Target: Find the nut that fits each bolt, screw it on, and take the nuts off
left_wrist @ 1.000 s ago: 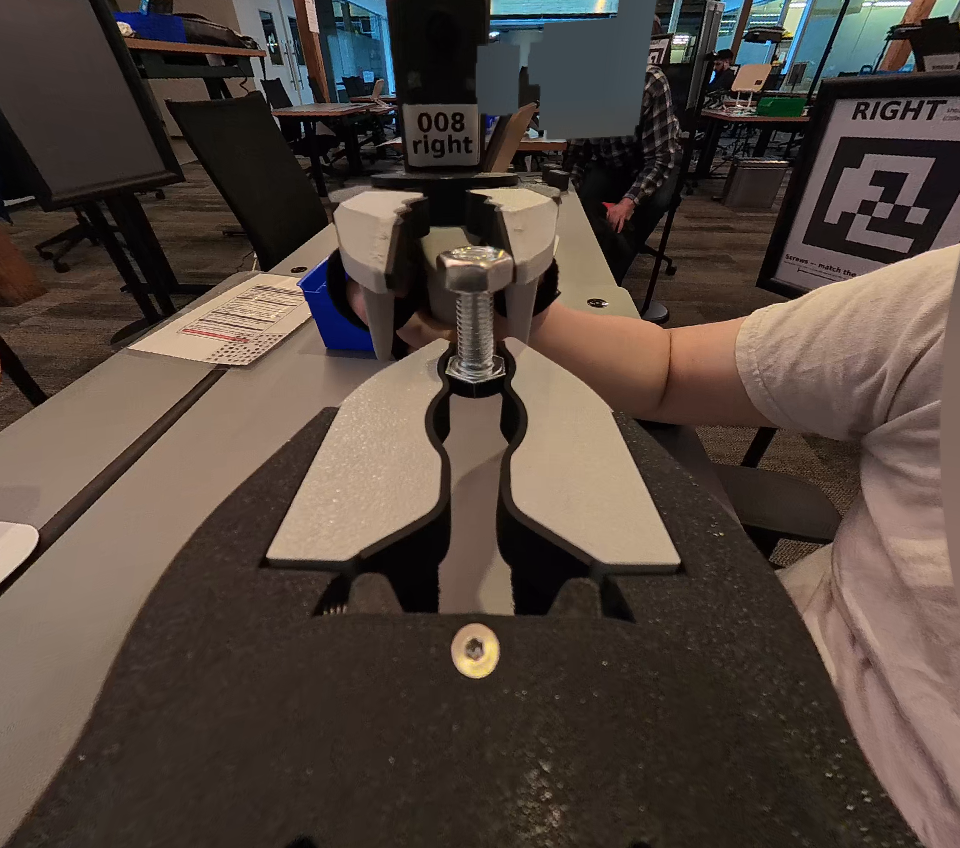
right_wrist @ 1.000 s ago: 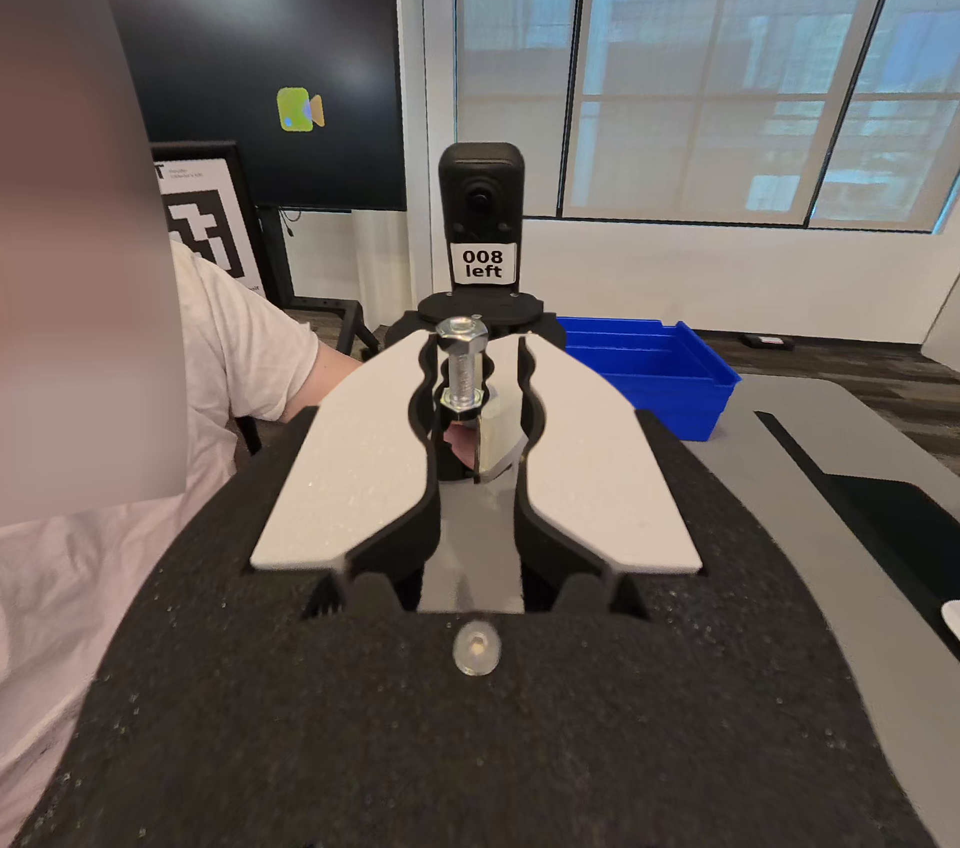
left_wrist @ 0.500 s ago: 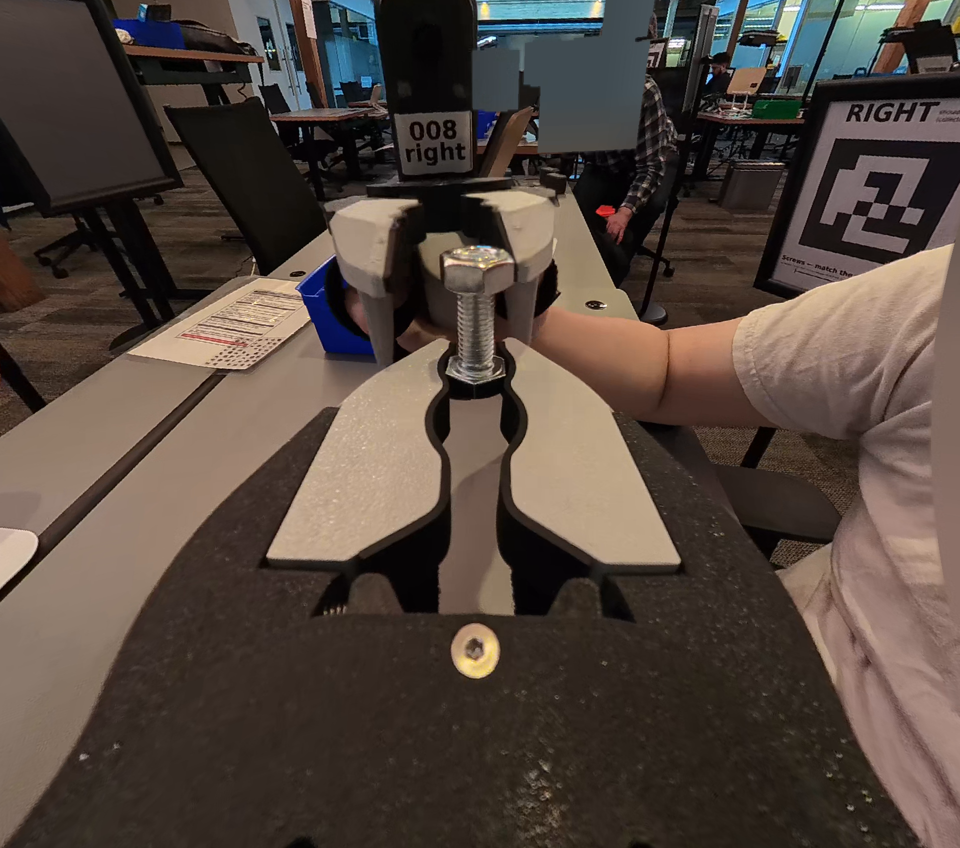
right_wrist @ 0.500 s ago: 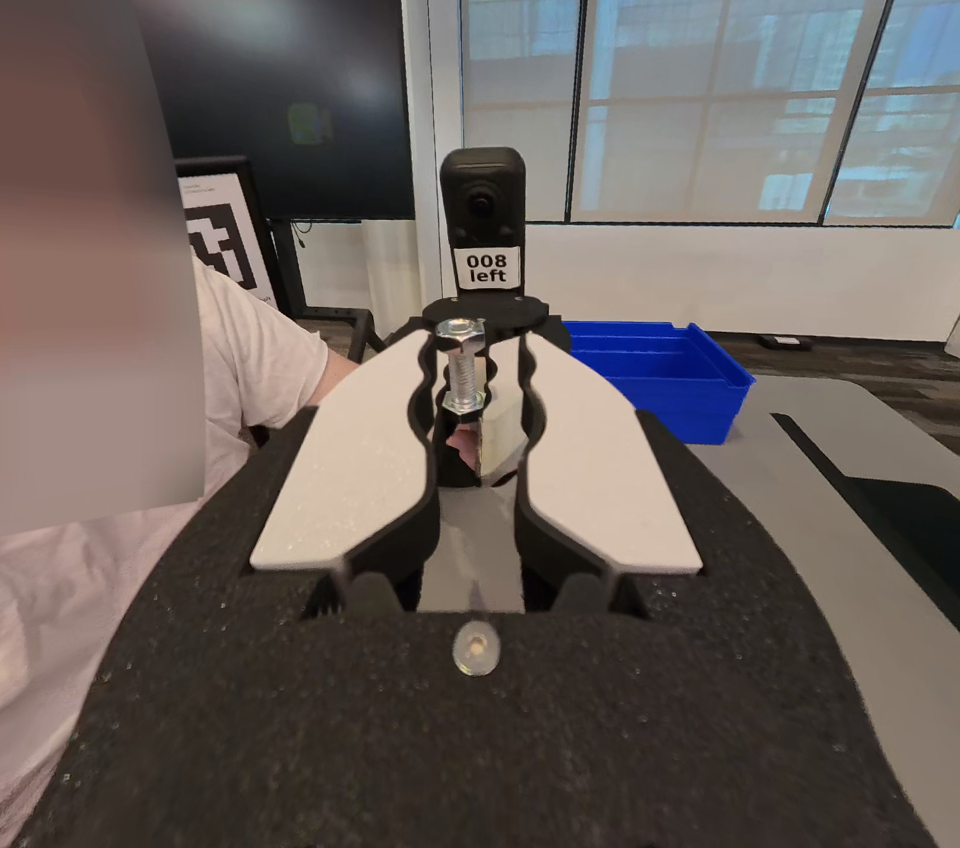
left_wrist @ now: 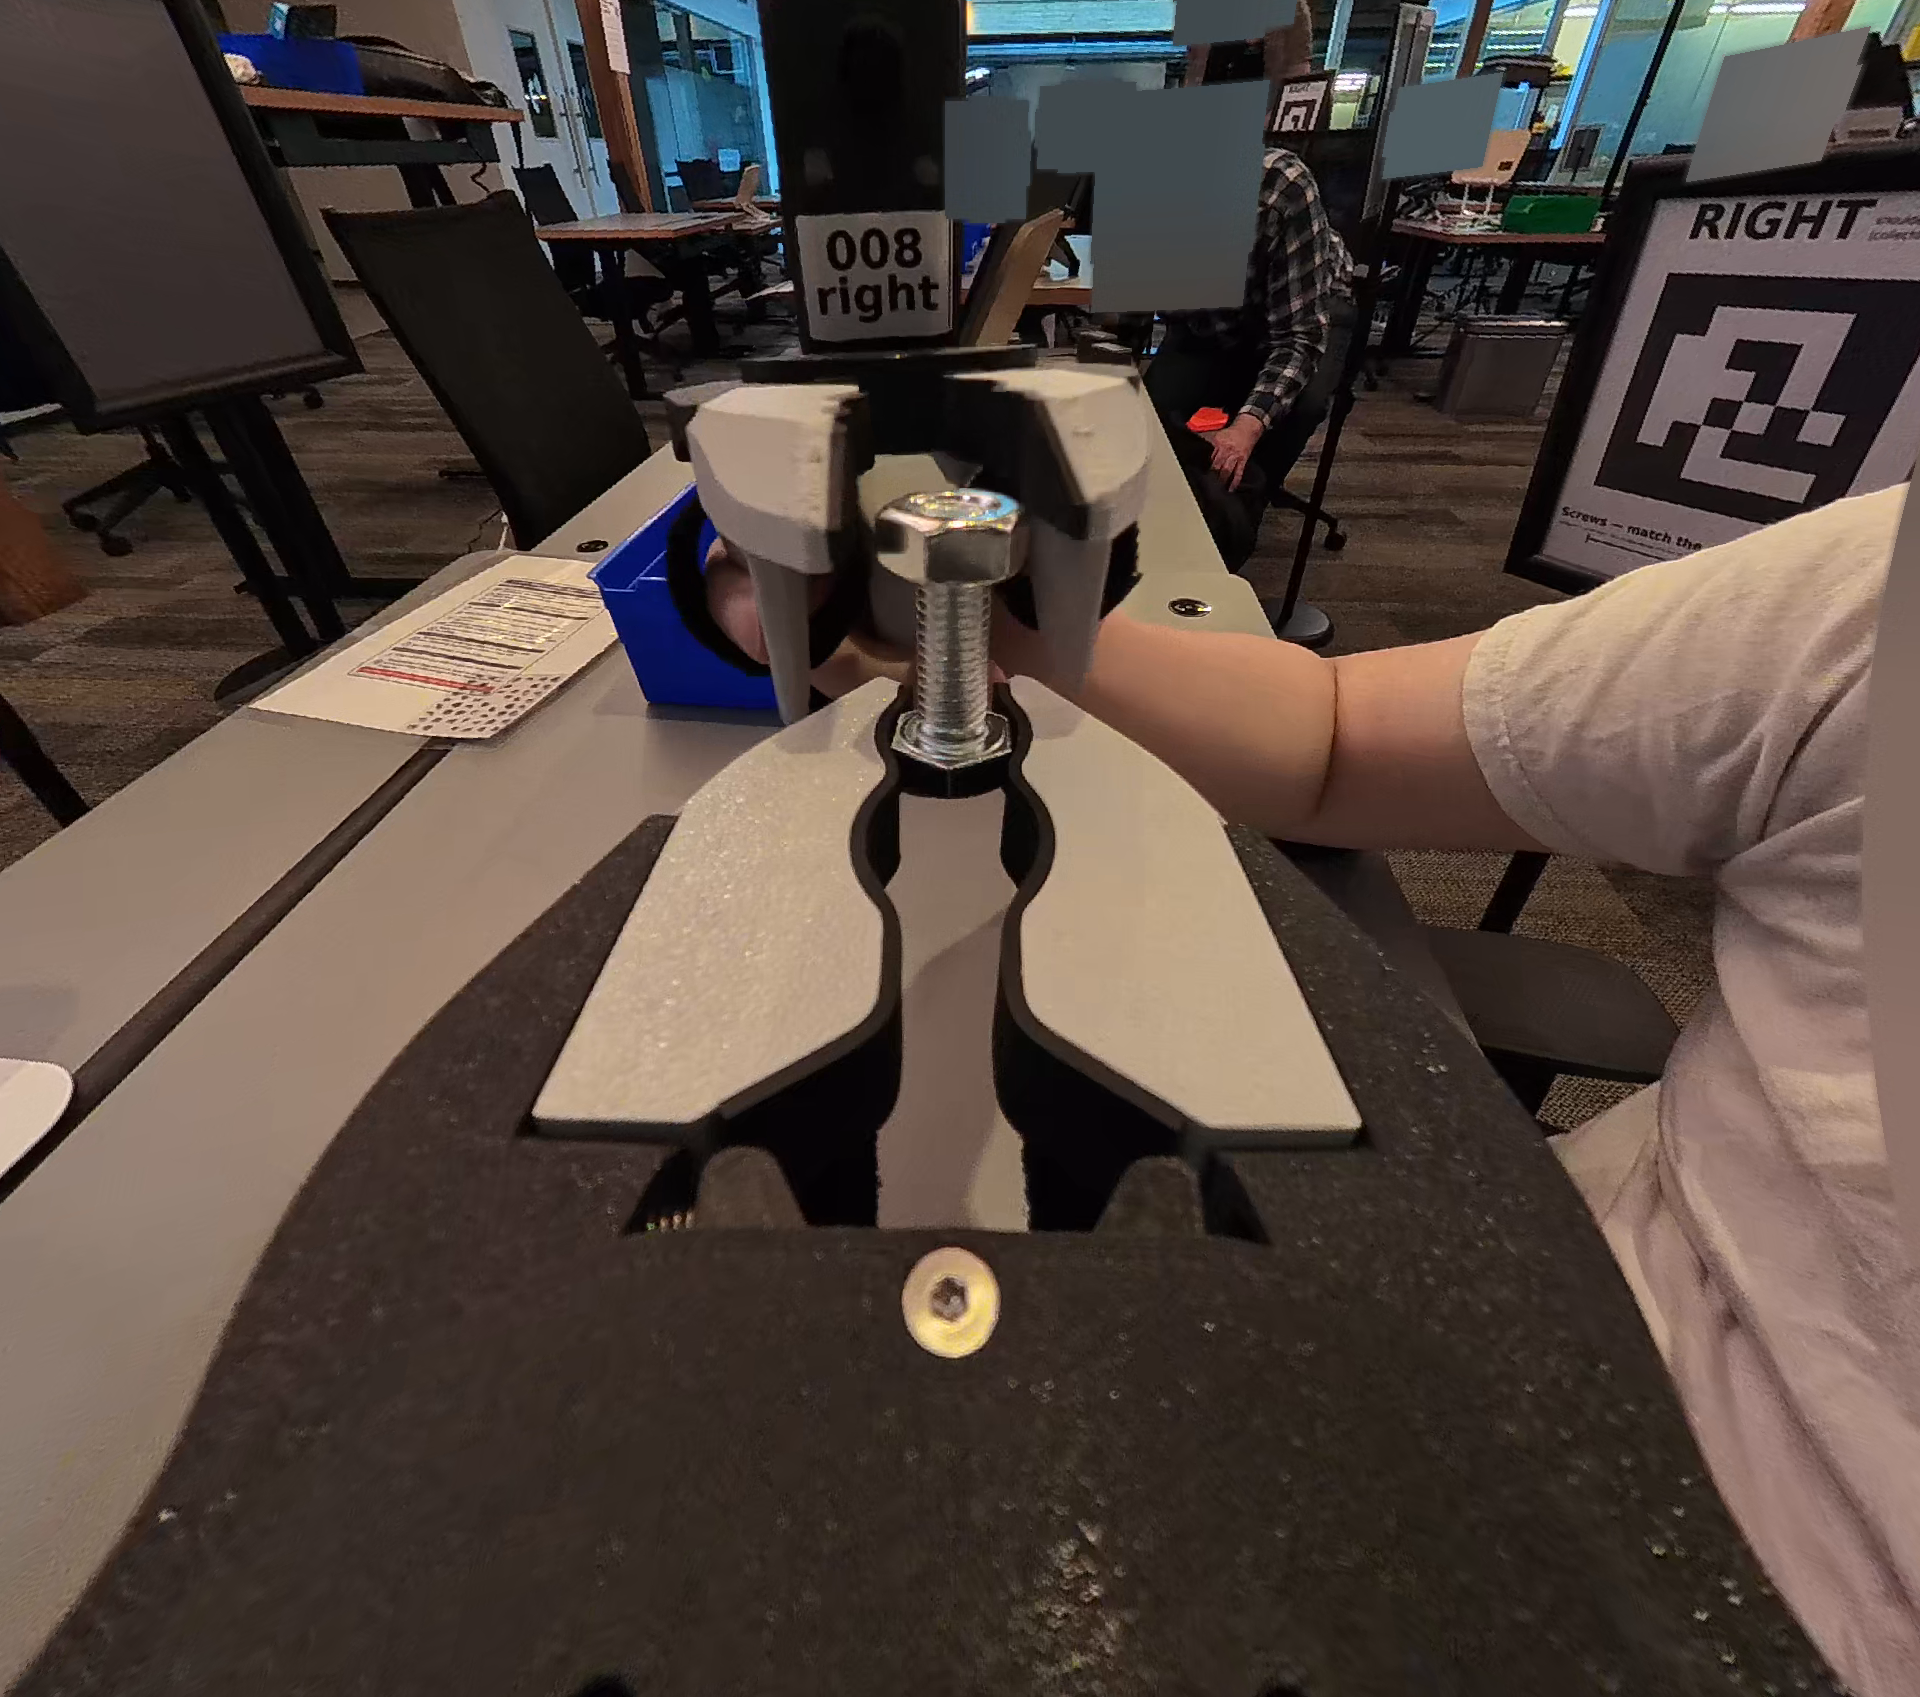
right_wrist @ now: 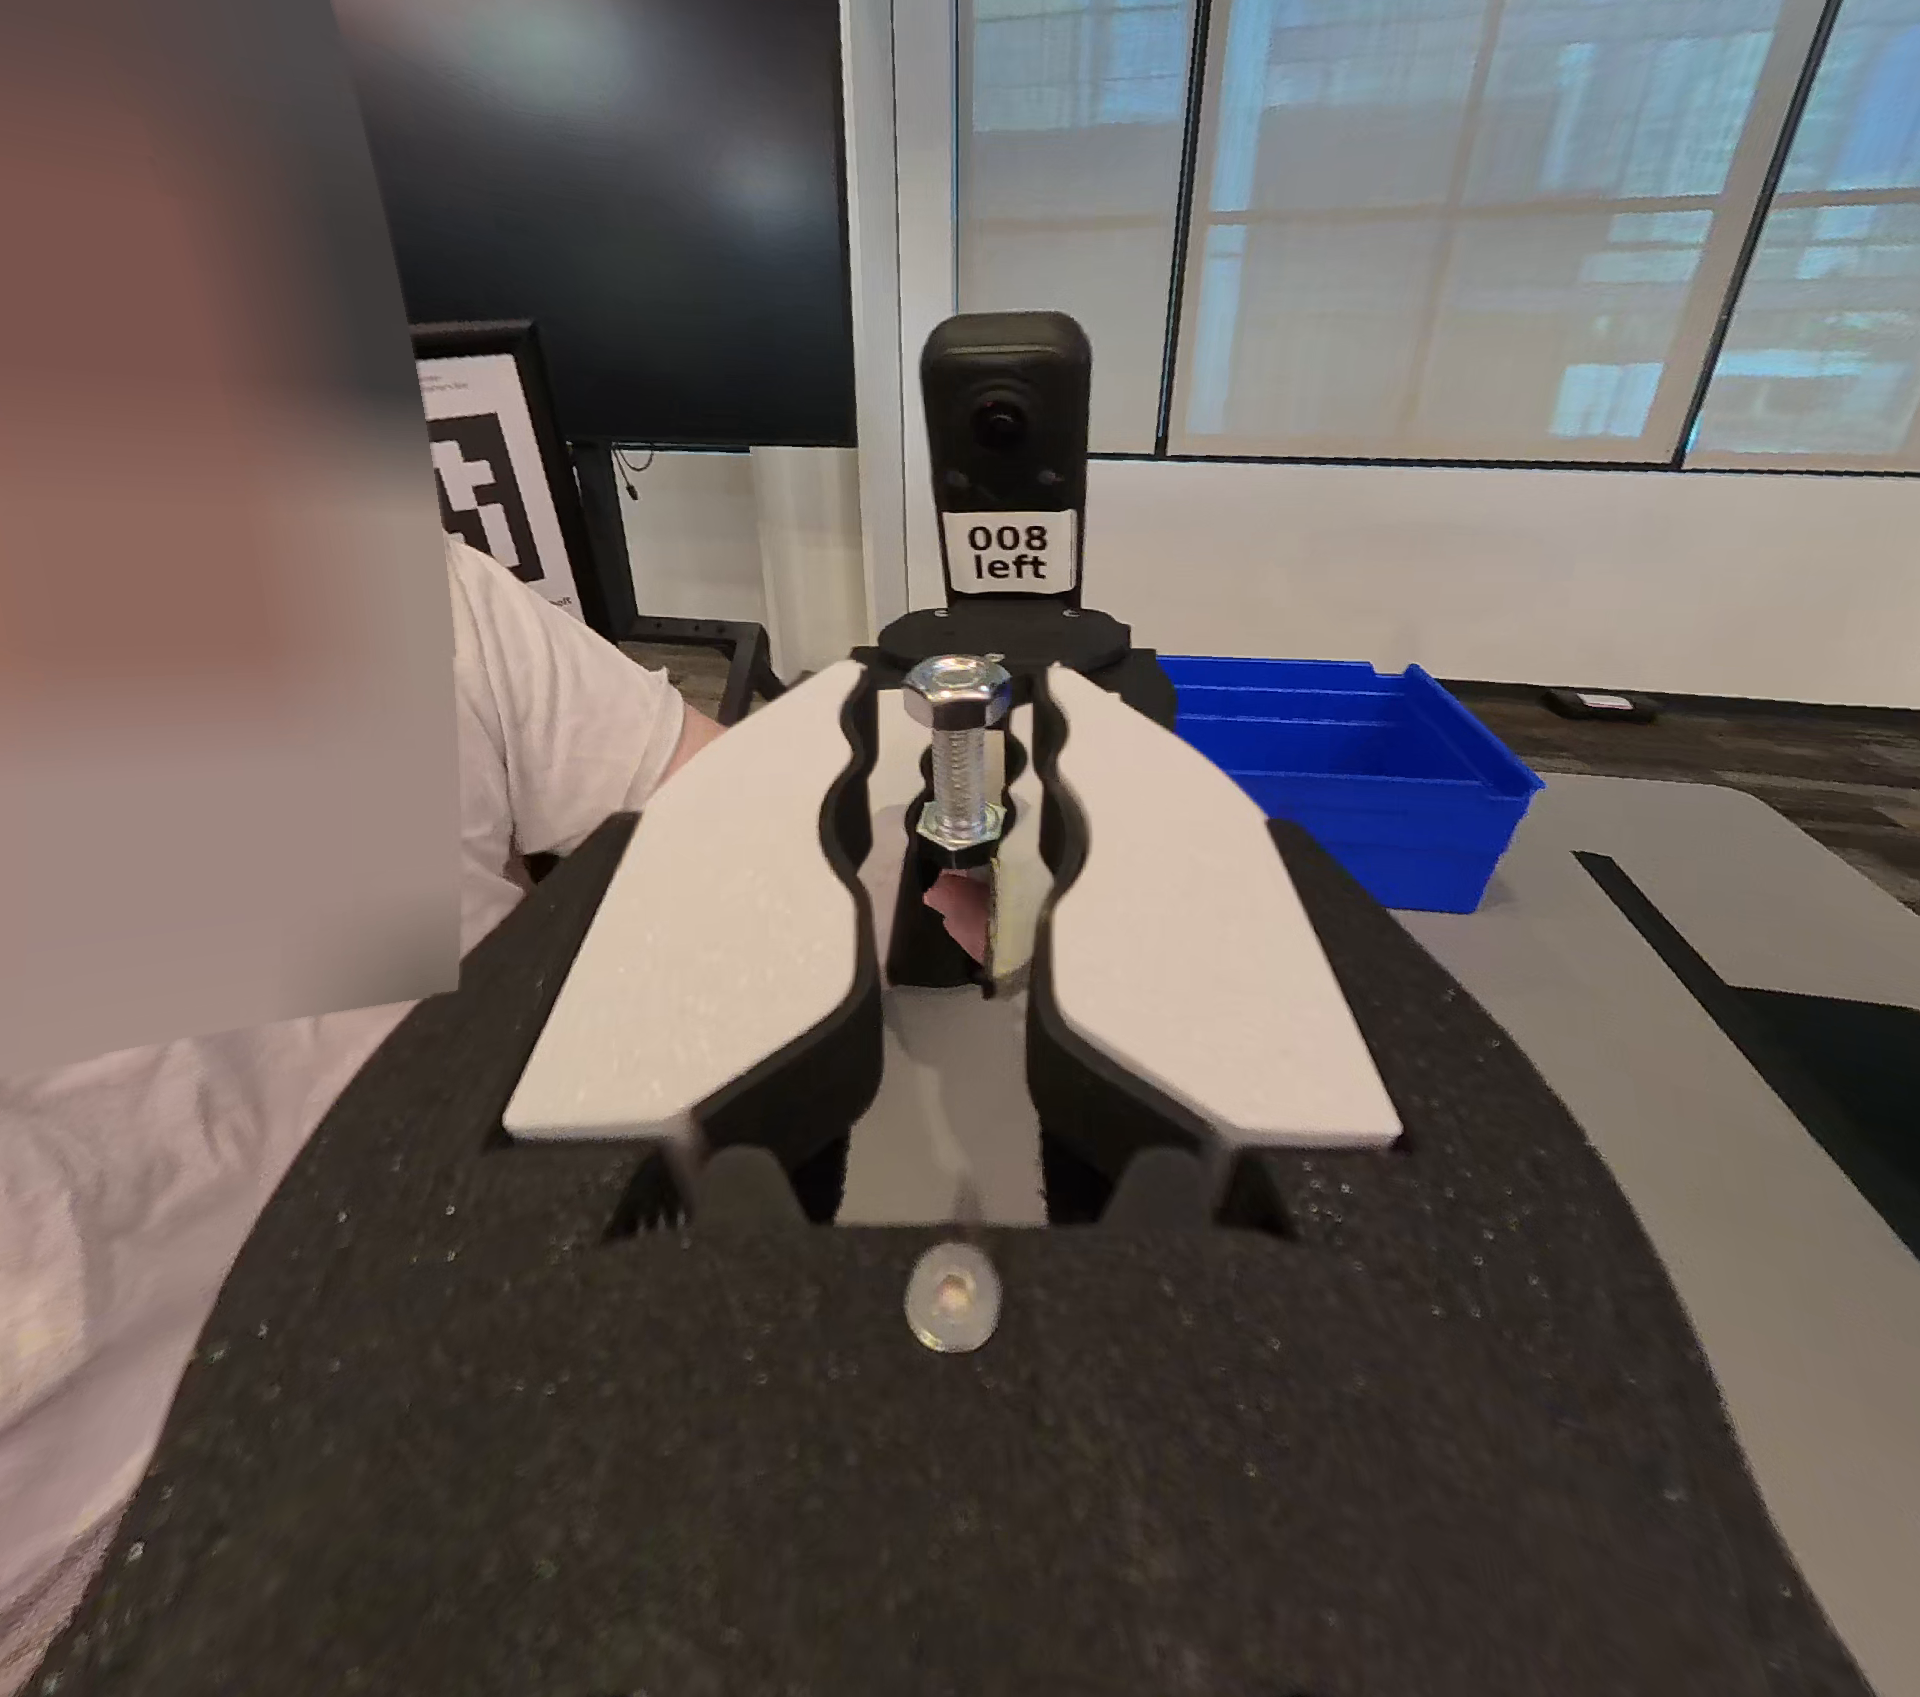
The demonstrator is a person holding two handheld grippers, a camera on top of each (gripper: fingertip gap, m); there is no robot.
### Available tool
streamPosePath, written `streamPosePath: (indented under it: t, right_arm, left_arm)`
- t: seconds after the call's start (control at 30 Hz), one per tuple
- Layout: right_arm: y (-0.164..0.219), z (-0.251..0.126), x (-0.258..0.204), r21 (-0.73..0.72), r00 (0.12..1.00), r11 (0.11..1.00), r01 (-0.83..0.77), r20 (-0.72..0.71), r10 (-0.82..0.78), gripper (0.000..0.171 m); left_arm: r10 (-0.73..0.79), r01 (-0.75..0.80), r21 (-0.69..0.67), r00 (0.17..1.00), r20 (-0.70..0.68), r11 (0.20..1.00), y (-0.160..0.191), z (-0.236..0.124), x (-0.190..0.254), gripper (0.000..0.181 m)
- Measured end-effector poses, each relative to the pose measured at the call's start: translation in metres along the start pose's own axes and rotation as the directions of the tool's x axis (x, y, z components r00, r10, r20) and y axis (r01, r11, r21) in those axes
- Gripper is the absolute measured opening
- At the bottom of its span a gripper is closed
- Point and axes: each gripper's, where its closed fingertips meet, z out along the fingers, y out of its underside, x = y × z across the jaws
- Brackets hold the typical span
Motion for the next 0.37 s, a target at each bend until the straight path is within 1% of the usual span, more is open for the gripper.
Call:
streamPosePath:
  t: [0.1,0.17,0.23,0.37]
  right_arm:
    - [-0.001,-0.007,0.007,0.011,1.0,1.0,-0.012,-0.017,0.012,0.028]
    - [-0.005,-0.014,0.016,0.048,0.998,0.998,-0.037,-0.043,0.039,0.025]
    - [-0.008,-0.016,0.016,0.073,0.997,0.995,-0.064,-0.027,0.066,0.024]
    - [-0.004,-0.006,0.005,0.033,1.0,0.999,-0.029,0.002,0.029,0.026]
  left_arm:
    - [0.001,-0.001,0.009,1.0,0.001,1.0,-0.002,-0.001,0.0,0.014]
    - [-0.004,0.004,0.012,1.0,-0.003,1.0,-0.003,-0.002,0.0,0.014]
    - [0.003,-0.003,0.008,1.0,0.007,1.0,-0.002,-0.002,-0.001,0.014]
    - [-0.001,0.001,-0.002,1.0,0.002,1.0,0.0,0.0,-0.001,0.014]
